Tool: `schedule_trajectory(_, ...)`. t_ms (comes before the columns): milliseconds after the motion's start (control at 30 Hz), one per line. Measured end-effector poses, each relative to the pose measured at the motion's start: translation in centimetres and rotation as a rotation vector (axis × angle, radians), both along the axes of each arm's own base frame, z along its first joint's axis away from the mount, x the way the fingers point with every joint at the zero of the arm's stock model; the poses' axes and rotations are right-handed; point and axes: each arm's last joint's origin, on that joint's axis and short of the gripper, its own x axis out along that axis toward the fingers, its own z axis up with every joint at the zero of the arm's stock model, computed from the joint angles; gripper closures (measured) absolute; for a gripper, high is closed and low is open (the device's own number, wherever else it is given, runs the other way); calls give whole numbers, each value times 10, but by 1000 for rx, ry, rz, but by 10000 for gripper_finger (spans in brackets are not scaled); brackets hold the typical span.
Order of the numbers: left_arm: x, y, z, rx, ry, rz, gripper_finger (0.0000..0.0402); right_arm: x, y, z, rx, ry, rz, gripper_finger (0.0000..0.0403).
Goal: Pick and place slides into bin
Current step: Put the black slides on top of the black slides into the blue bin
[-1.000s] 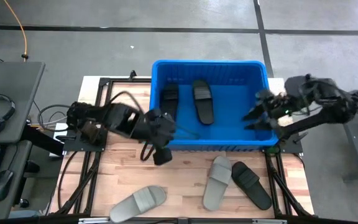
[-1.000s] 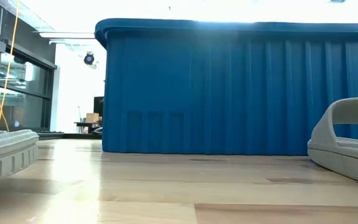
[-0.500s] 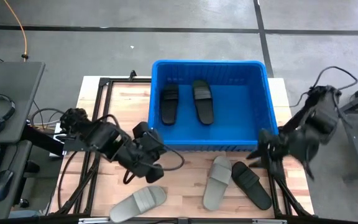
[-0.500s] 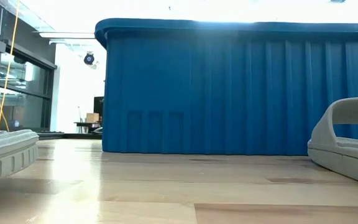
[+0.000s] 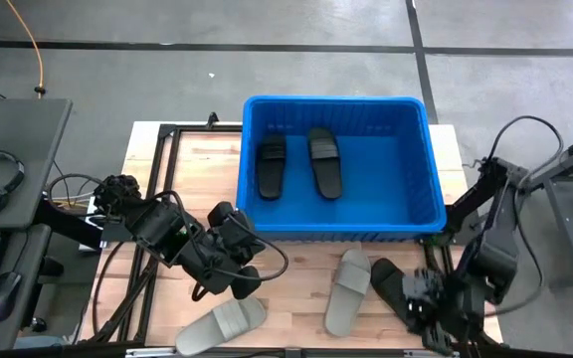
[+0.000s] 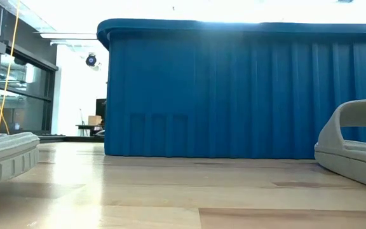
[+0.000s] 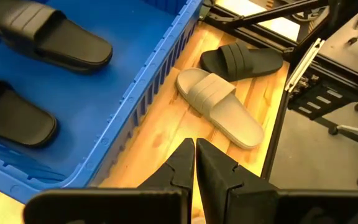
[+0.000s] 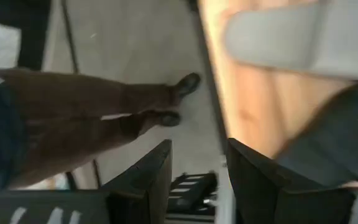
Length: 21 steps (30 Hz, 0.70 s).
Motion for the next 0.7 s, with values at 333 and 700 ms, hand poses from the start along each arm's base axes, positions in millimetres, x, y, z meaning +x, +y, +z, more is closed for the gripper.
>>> schedule_trajectory(333, 0, 1, -1, 11, 12, -12, 394, -7, 36, -28, -118, -7, 171, 263)
schedule_trajectory(700, -1, 1, -1, 82, 46, -84, 394, -9, 37, -58, -358, 164, 224, 263)
